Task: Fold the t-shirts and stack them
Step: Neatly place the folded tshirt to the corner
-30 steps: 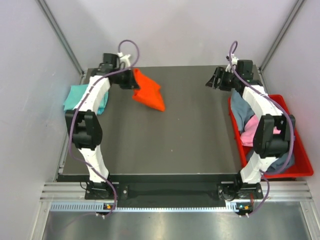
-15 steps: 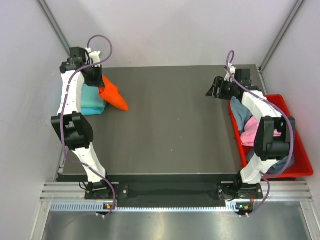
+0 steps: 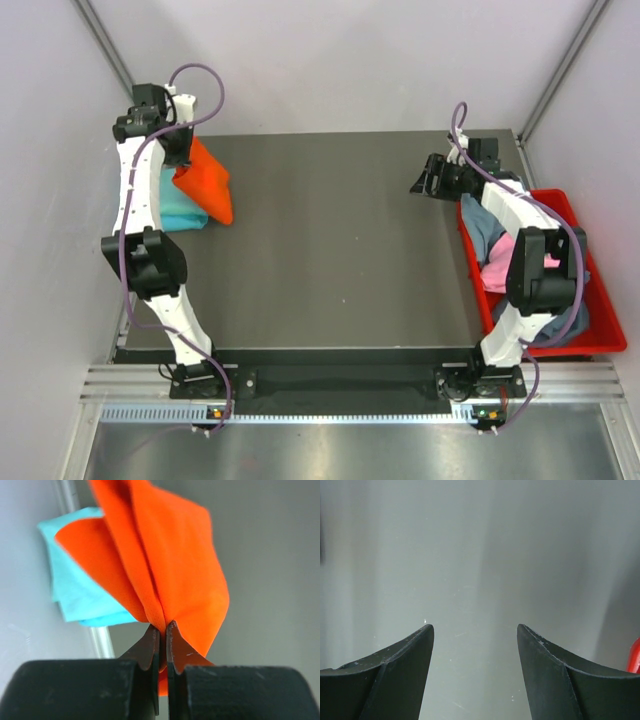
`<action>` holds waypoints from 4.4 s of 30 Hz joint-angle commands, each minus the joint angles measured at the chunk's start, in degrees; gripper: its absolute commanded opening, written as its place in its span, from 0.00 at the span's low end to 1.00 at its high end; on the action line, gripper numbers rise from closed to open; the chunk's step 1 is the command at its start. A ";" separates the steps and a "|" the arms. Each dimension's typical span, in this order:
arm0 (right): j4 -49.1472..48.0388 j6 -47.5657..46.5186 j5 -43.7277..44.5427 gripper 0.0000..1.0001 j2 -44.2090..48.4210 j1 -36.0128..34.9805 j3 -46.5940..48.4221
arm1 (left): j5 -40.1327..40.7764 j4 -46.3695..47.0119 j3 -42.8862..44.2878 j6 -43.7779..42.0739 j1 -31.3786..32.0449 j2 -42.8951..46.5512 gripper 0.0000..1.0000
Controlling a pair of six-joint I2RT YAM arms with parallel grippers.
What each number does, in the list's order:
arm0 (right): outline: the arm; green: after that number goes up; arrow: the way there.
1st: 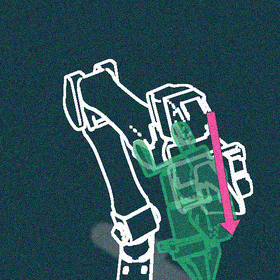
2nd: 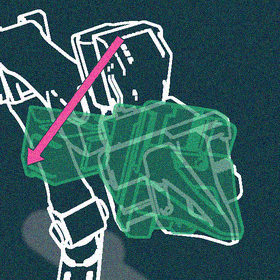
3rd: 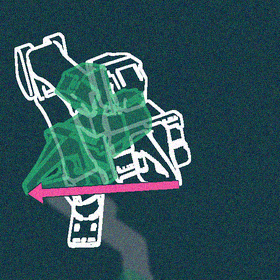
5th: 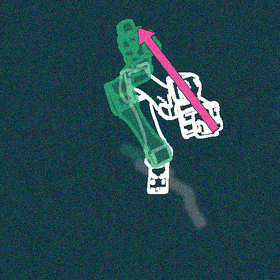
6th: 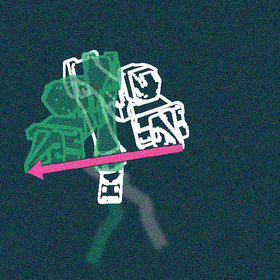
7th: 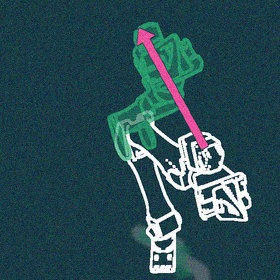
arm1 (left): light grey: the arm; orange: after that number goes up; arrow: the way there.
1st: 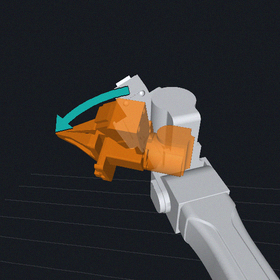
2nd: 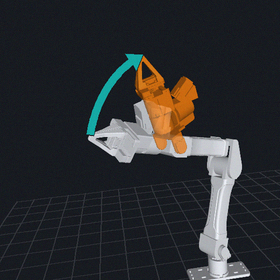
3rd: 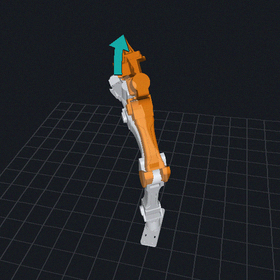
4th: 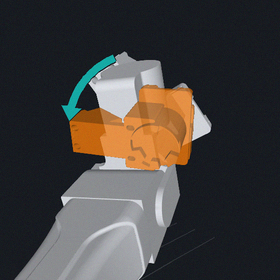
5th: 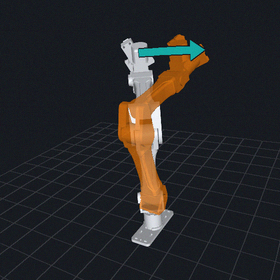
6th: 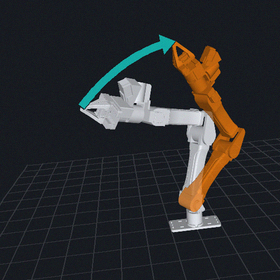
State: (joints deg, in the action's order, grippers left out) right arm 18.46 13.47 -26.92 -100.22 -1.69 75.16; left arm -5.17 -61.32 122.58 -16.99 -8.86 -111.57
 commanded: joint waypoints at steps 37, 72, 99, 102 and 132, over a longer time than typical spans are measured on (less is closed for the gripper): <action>-4.40 0.41 -1.03 0.67 1.61 0.38 -0.80 | 35.49 13.07 9.95 -6.12 -6.87 -20.17 0.00; -4.66 -0.29 -0.24 0.68 1.35 -0.68 -1.24 | 36.99 15.35 11.98 -3.48 -3.71 -15.97 0.99; 6.86 -11.19 24.37 0.95 14.27 -0.94 1.14 | -21.37 23.19 -7.10 19.03 7.90 -6.98 0.99; 6.94 -11.98 24.28 0.95 14.97 -0.94 0.43 | -22.95 19.93 -6.74 18.84 6.05 -10.94 0.99; 4.31 -12.77 22.00 0.95 13.65 -0.94 0.43 | -19.52 18.60 8.46 16.82 -2.39 -27.74 0.99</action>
State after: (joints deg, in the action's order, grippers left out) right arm 24.93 1.43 -4.23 -86.65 -2.24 73.49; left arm -25.76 -45.87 128.68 -0.16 -10.44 -140.81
